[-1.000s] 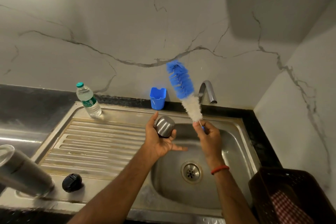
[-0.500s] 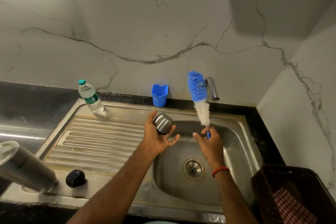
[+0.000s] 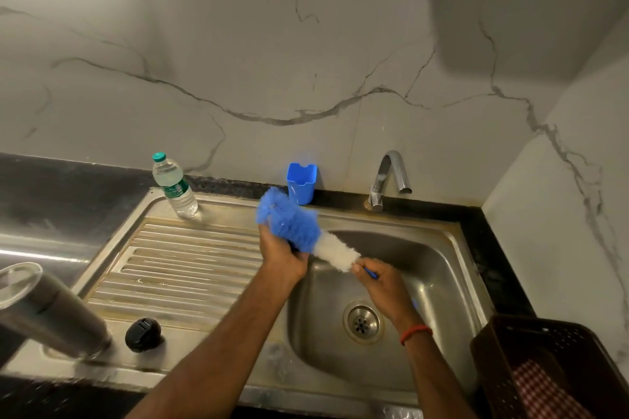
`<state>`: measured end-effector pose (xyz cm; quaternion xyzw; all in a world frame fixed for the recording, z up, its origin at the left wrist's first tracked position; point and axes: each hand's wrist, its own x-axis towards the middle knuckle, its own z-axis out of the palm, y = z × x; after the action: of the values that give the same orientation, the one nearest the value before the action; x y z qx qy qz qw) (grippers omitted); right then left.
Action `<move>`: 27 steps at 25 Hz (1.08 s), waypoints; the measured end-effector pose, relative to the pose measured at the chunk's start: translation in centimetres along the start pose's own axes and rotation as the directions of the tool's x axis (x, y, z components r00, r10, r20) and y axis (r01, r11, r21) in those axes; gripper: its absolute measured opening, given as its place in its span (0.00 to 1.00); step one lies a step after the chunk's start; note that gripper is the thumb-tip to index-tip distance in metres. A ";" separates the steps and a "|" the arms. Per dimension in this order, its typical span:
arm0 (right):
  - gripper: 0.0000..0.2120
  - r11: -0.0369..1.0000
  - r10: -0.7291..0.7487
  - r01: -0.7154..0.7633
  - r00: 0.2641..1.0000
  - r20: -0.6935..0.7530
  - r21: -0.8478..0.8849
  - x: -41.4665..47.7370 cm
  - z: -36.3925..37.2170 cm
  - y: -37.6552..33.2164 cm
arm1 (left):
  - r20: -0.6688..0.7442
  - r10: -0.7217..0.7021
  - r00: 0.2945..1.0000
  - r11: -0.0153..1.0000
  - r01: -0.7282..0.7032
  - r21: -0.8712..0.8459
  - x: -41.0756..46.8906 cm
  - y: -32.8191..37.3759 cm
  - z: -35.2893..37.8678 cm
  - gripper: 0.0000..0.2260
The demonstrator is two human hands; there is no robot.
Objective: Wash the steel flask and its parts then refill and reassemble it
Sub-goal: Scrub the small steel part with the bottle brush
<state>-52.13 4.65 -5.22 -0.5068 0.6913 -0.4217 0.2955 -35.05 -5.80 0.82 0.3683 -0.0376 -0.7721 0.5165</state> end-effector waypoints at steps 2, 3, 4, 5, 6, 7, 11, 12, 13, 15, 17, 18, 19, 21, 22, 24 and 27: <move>0.09 0.999 0.037 -0.037 0.999 0.007 0.017 -0.7 0.0 1.5 | -0.016 -0.027 1.000 0.999 0.027 -0.030 0.2 0.5 -0.3 0.25; 0.09 0.999 0.039 -0.039 0.999 -0.003 0.014 -0.9 0.3 1.4 | -0.016 -0.027 0.999 1.000 0.027 -0.008 0.3 0.3 -0.3 0.25; 0.09 1.000 0.023 -0.022 1.000 -0.018 0.010 -0.7 0.7 0.6 | -0.022 -0.007 1.000 0.999 0.008 0.038 0.0 -0.1 -0.1 0.23; 0.09 1.000 -0.006 0.007 1.000 -0.027 0.008 -0.3 1.1 -0.5 | -0.014 0.017 1.000 0.998 -0.016 0.067 -0.4 -0.6 0.0 0.20; 0.08 0.999 -0.044 0.044 0.999 -0.027 0.004 0.1 1.4 -1.6 | -0.008 0.034 0.999 0.996 -0.033 0.086 -0.9 -1.1 0.3 0.17; 0.07 0.997 -0.077 0.077 0.997 -0.024 -0.004 0.5 1.7 -2.4 | 0.001 0.032 0.999 0.996 -0.032 0.084 -1.0 -1.4 0.4 0.15; 0.09 0.999 0.032 -0.032 0.997 -0.069 0.009 -0.2 0.7 0.7 | -0.062 -0.033 0.998 0.999 0.033 -0.010 -1.0 0.7 0.7 0.24; 0.10 0.995 0.094 -0.092 0.990 -0.106 0.029 -0.8 0.3 1.8 | -0.115 -0.048 0.992 0.999 0.047 -0.014 -1.0 1.5 1.0 0.27; 0.11 0.990 0.142 -0.138 0.979 -0.147 0.040 -1.2 0.0 2.5 | -0.154 -0.056 0.987 0.998 0.055 -0.008 -1.0 1.9 1.1 0.29; 0.11 0.983 0.182 -0.178 0.964 -0.196 0.040 -1.0 0.0 2.5 | -0.142 -0.085 0.986 0.996 0.083 -0.019 -1.1 1.8 1.4 0.32; 0.08 0.983 0.177 -0.159 0.959 -0.220 0.095 -0.4 0.1 0.9 | -0.083 -0.137 0.987 0.990 0.134 -0.046 -1.3 1.1 1.3 0.35; 0.07 0.981 0.165 -0.134 0.956 -0.241 0.137 -0.2 0.1 0.0 | -0.062 -0.147 0.987 0.988 0.144 -0.054 -1.2 0.8 1.2 0.36; 0.07 0.980 0.146 -0.103 0.954 -0.261 0.169 0.1 0.0 -0.7 | -0.047 -0.152 0.987 0.987 0.149 -0.058 -1.2 0.6 1.1 0.36; 0.09 0.981 0.087 -0.039 0.963 -0.254 0.188 0.5 -0.2 -2.0 | -0.036 -0.144 0.989 0.987 0.142 -0.070 -1.1 0.4 1.0 0.37; 0.09 0.981 0.057 -0.013 0.973 -0.222 0.192 0.6 -0.3 -2.6 | -0.027 -0.144 0.989 0.987 0.141 -0.082 -1.1 0.4 1.0 0.37; 0.09 0.974 0.020 0.019 0.986 -0.167 0.227 0.8 -0.3 -3.7 | 0.002 -0.153 0.988 0.984 0.152 -0.089 -1.0 0.4 1.0 0.39; 0.06 0.977 0.036 -0.001 0.987 -0.158 0.212 1.0 0.6 -5.3 | 0.065 -0.185 0.981 0.978 0.190 -0.081 -1.1 0.4 1.2 0.40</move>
<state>-49.53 2.84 -0.78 -0.4303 0.6690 -0.5296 0.2947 -35.27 -5.45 2.51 0.3252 0.0159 -0.8286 0.4554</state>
